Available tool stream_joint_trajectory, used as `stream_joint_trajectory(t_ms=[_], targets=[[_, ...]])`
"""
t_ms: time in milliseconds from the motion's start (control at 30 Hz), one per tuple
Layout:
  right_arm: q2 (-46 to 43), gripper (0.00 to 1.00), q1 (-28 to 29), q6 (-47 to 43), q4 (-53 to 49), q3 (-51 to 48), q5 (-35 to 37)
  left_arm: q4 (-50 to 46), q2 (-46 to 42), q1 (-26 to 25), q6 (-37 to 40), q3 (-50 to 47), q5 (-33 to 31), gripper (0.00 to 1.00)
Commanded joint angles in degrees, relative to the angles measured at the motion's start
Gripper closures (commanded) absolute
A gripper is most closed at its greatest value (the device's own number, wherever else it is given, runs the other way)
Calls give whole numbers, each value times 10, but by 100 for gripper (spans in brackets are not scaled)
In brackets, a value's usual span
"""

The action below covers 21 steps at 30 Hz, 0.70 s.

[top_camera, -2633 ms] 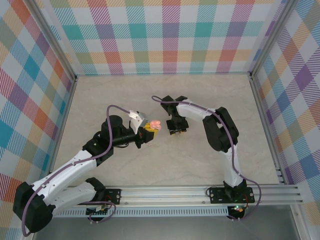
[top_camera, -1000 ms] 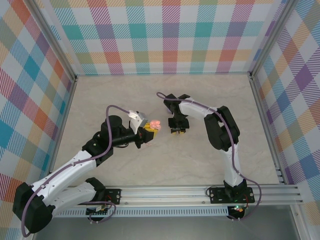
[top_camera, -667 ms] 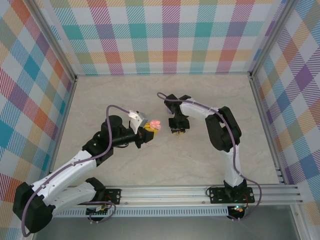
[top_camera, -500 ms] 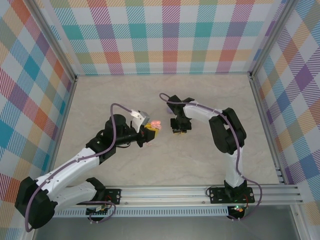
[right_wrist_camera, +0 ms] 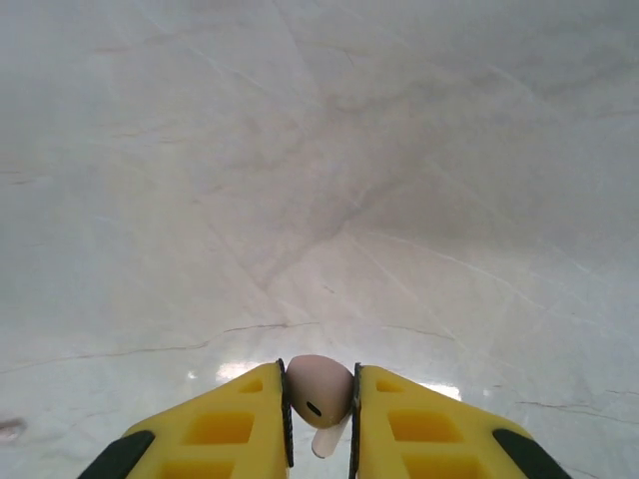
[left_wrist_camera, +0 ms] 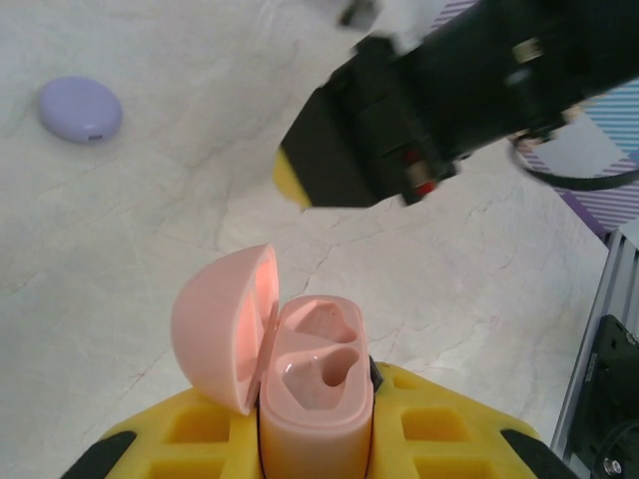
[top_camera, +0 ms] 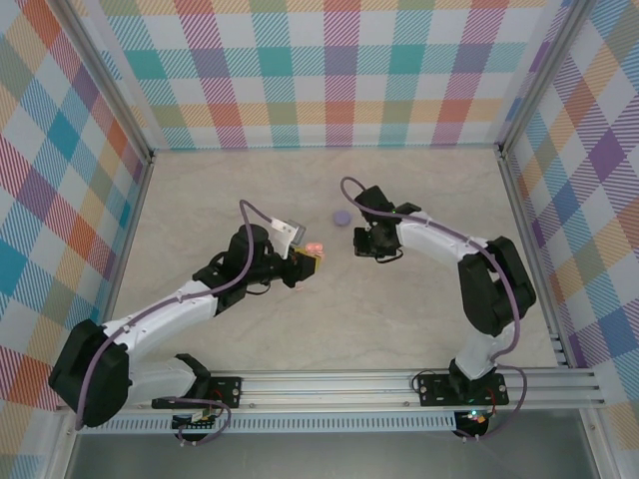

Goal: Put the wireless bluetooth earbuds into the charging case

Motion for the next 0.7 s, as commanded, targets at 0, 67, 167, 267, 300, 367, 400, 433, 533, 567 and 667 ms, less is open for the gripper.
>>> stream_joint_trajectory(t_ms=[0,67,167,267,300,367,400,433,533,567,667], targets=[[-52,81,0,-22,52,-24,-31,44,15,4,-21,8,5,86],[-85,81,0,-31,73,-39,-48,58,26,4,-25,7,18,86],[-129,81,0,-40,99,-58,-71,83,36,4,-28,4,45,86],[-170,80,0,-45,125,-74,-95,114,41,3,-33,-1,67,86],[-184,80,0,-47,133,-80,-104,125,42,3,-36,-3,72,86],[-208,80,1,-50,147,-88,-121,142,43,3,-41,-7,82,86],[-220,80,1,-51,153,-91,-129,151,43,3,-44,-8,89,86],[-230,80,1,-53,157,-93,-136,158,43,3,-47,-8,93,86],[-261,80,2,-56,174,-101,-163,183,43,3,-52,-8,114,86],[-272,80,3,-57,178,-103,-171,190,43,1,-54,-8,119,86],[-299,79,6,-60,185,-105,-186,204,38,0,-51,-7,133,86]])
